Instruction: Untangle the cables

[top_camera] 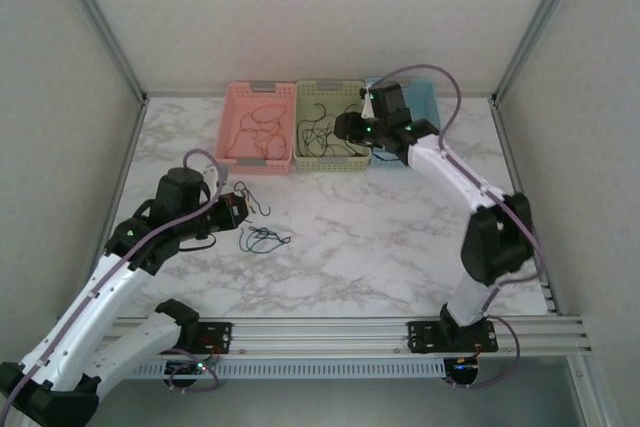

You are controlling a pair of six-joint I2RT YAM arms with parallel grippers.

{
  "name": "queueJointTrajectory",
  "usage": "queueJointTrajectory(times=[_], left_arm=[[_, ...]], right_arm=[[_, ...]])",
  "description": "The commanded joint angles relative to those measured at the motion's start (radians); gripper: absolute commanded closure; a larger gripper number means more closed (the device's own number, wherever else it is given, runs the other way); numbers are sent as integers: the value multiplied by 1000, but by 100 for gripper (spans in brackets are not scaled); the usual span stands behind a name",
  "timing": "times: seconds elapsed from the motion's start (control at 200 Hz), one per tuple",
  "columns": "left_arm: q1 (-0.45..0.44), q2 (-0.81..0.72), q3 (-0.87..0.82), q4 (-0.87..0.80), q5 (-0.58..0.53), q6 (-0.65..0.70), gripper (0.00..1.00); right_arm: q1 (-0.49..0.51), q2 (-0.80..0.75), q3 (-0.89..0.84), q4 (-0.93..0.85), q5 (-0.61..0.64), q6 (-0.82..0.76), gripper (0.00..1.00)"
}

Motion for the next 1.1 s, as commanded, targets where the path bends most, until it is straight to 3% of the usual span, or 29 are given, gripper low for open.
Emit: queueJointTrajectory(times=[0.0,0.12,0.295,0.465,0.566,0.636,0.851,1.096], left_arm=[[11,-30,44,146,71,36,100],[11,-28,63,252,138,55,100],[10,-22,69,372,232,120,100],[9,-8,96,349,293,219,100],[10,-4,108,326,340,255,100],[8,-6,115,307,366,281,100],[8,-49,96,296,365,343,100],[8,-12,165,174,383,411,100]], right_arm=[[58,-214,-145,171,-95,-125,57],[97,-370,-312,272,-205,-184,57],[174,-468,-393,220,-322,-337,54],[227,-513,-416,202,-359,-446,35],[236,-484,-366,150,-400,-472,32],[286,-458,-322,107,-404,-501,31],[296,-433,-262,109,-369,-428,37],[358,-428,-269,38,-289,-805,41]])
